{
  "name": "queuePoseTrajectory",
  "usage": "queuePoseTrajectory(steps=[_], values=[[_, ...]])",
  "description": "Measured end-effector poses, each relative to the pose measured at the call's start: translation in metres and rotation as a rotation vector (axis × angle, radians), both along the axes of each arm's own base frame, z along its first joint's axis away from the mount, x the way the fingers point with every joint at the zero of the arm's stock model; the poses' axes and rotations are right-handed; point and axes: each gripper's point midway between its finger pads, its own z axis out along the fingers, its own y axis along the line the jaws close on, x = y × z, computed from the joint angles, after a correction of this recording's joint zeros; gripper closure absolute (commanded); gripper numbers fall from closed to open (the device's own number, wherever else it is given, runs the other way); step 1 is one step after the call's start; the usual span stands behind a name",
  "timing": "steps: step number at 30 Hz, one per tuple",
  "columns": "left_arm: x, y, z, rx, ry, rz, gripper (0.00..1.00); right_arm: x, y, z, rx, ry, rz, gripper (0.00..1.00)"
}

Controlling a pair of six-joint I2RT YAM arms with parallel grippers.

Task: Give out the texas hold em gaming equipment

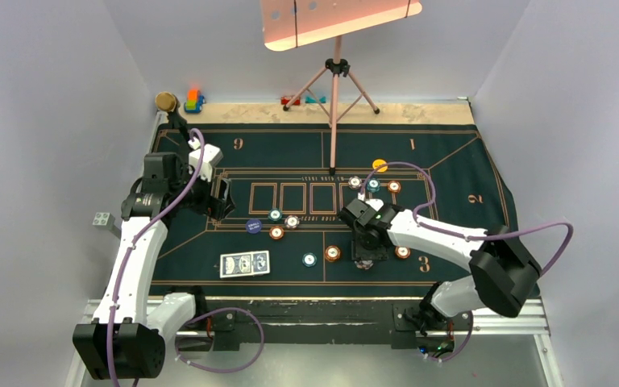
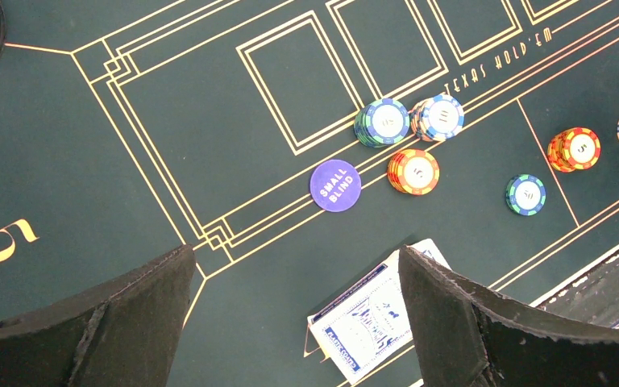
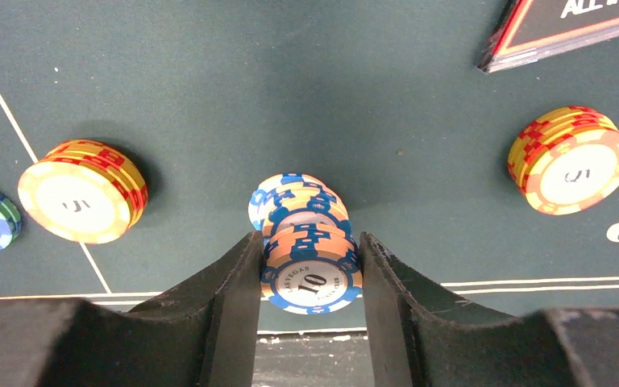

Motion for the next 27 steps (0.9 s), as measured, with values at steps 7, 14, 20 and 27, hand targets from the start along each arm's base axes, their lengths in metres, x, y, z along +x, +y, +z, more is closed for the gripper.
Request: queuePoseTrajectory(steps=[7,14,20,27], values=[[0.0,0.0,0.0,0.0,0.0,0.0,0.0,0.008,-0.006,0.022,0.008,-0.043,-0.028,0.72],[0.0,0.0,0.0,0.0,0.0,0.0,0.0,0.044,-0.057,0.056,0.086,-0.152,-0.275,0.81],[0.0,0.0,0.0,0.0,0.0,0.0,0.0,0.059,-0.108,0.061,0.077,-0.186,-0.467,0.8],[0.0,0.0,0.0,0.0,0.0,-0.001,0.0,0.056,-0.15,0.035,0.037,-0.101,-0.636,0.82]])
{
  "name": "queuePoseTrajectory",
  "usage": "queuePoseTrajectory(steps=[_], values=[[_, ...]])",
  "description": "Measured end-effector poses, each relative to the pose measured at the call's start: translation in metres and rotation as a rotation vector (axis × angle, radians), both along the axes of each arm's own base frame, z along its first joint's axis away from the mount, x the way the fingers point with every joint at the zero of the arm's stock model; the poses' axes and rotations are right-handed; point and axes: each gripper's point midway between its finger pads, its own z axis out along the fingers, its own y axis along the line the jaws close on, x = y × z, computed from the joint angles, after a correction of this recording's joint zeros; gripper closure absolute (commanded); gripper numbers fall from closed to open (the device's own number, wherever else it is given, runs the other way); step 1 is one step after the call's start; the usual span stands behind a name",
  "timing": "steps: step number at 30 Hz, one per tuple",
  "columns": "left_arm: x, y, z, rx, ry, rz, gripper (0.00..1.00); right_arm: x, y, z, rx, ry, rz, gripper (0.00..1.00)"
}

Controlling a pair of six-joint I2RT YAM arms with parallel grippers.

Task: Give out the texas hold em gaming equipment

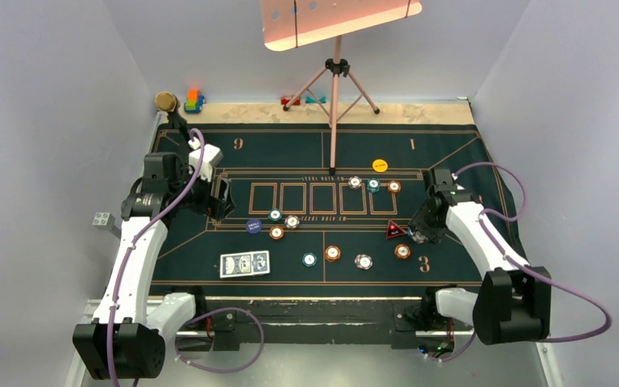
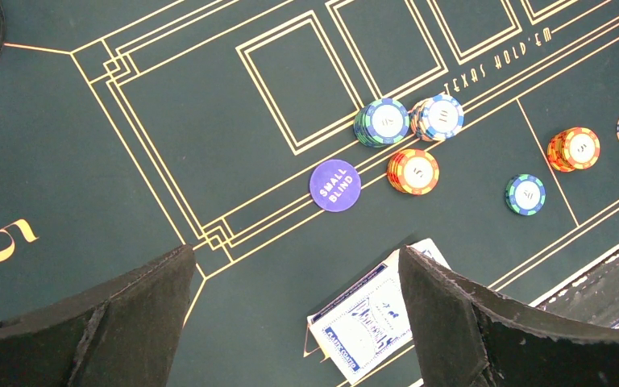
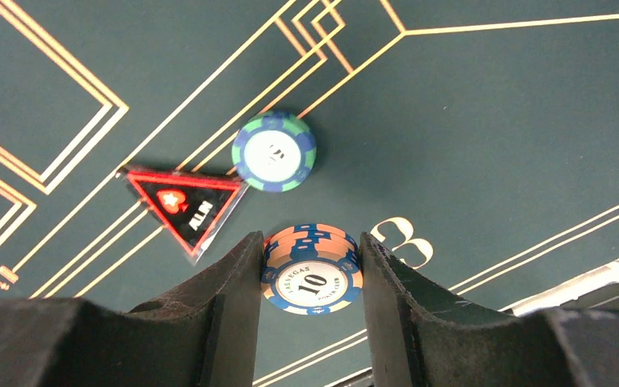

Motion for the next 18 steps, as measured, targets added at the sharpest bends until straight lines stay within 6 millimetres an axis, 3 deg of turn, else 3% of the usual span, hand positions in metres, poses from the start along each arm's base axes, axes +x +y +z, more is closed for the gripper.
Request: queuePoseTrajectory(steps=[4,13,18], values=[[0.0,0.0,0.0,-0.001,0.0,0.0,0.0,0.0,-0.01,-0.007,-0.005,0.03,-0.042,0.75],[-0.001,-0.002,0.0,-0.009,0.004,-0.008,0.0,-0.011,-0.02,-0.024,-0.041,0.135,-0.11,0.73],[-0.001,-0.002,0.0,-0.009,0.004,-0.008,0.0,-0.019,-0.023,-0.034,-0.045,0.159,-0.161,0.62]])
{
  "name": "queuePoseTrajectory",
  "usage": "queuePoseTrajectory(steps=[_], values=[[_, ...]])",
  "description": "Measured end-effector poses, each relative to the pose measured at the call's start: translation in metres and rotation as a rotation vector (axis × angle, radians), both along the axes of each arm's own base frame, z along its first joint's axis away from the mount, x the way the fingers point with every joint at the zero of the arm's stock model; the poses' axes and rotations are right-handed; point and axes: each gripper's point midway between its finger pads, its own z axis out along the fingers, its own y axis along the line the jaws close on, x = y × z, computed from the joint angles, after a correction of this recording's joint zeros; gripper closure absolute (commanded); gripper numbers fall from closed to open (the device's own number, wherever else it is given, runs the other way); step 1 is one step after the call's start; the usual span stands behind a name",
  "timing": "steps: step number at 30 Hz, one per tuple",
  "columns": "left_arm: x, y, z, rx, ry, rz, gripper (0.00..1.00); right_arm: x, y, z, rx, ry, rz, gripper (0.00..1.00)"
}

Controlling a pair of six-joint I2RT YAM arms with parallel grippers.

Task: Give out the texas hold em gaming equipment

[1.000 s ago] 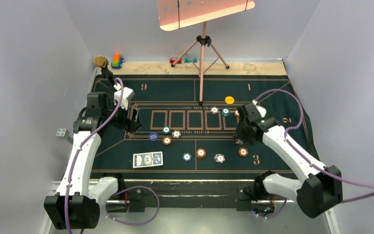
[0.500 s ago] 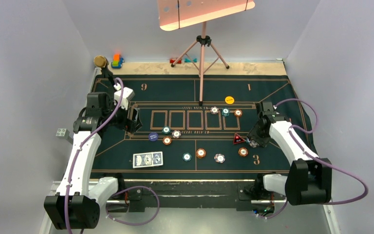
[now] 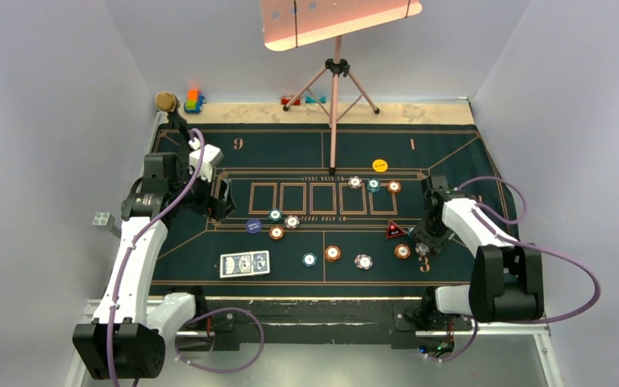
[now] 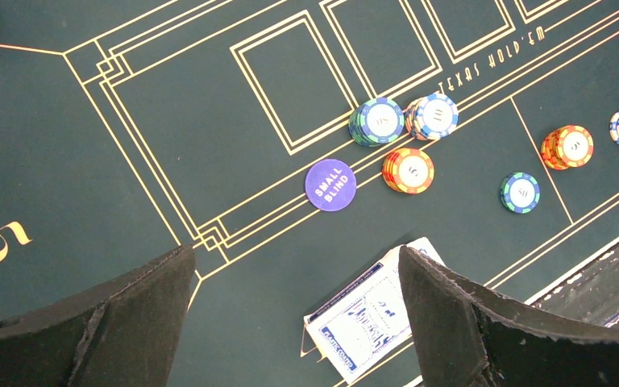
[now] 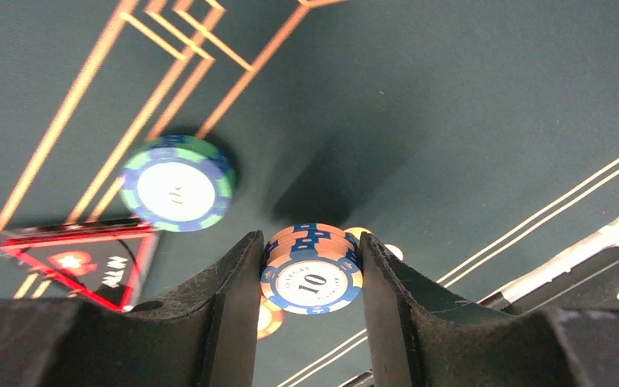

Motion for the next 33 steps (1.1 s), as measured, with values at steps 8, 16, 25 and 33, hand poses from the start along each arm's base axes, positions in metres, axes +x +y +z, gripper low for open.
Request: queuePoseTrajectory(steps=[8,16,25,33], values=[[0.0,0.0,0.0,0.0,0.0,0.0,0.0,-0.017,-0.002,-0.013,-0.008,0.03,-0.051,0.32],[0.0,0.0,0.0,0.0,0.0,-0.005,0.0,-0.013,-0.002,-0.009,-0.007,0.005,-0.06,0.23],[-0.01,-0.008,-0.005,0.01,0.012,-0.102,0.01,0.036,0.029,0.072,0.023,-0.309,0.116,0.14],[-0.043,-0.041,-0.02,0.11,0.032,-0.416,0.0,0.067,0.155,0.113,0.179,-0.48,0.587,0.13]])
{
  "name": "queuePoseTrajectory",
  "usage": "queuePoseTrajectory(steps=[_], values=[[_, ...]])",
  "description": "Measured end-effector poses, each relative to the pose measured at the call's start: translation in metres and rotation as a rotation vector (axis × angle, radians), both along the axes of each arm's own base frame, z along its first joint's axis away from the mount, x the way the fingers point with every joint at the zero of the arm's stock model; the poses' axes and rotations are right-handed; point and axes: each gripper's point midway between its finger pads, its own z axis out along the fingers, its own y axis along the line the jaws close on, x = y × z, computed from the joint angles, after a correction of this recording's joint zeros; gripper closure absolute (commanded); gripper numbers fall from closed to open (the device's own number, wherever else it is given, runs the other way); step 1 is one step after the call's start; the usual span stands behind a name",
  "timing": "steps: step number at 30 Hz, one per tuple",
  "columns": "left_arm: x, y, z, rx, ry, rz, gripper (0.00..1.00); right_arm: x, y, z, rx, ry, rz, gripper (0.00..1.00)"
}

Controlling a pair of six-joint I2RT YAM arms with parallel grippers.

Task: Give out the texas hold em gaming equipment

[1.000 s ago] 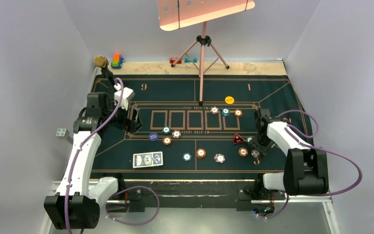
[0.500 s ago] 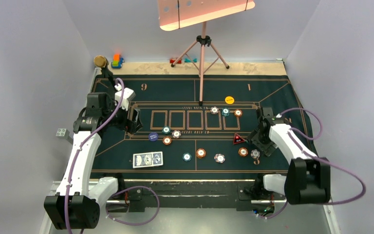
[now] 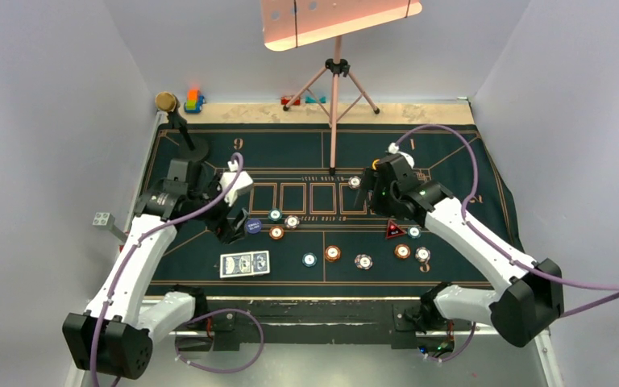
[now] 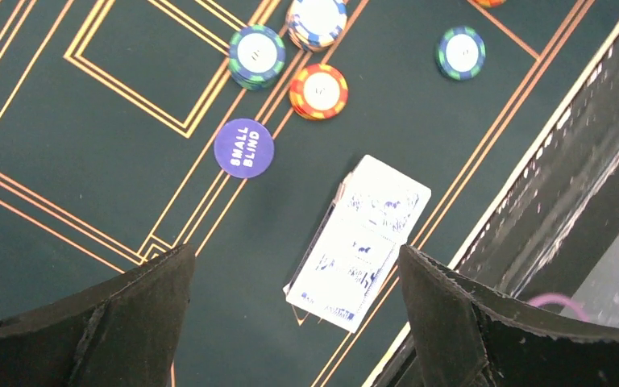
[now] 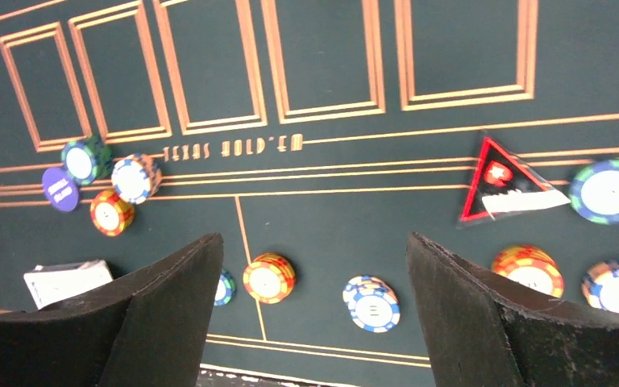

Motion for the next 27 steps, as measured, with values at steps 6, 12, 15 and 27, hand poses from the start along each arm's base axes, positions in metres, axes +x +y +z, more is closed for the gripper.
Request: queuePoseTrajectory(steps=[6,12,15,27], values=[[-0.023,0.004,-0.017,0.079,-0.037,-0.194,0.0,0.006,0.028,0.008,0.054,-0.053,0.131,0.12],[-0.06,0.012,-0.058,0.173,0.012,-0.406,0.0,0.016,0.037,0.031,0.068,-0.117,0.192,0.09],[-0.065,0.015,-0.074,0.209,0.062,-0.457,0.0,0.021,0.042,0.048,0.093,-0.163,0.207,0.08],[-0.07,0.012,-0.114,0.331,0.078,-0.567,0.0,0.026,0.044,0.07,0.142,-0.201,0.217,0.07]])
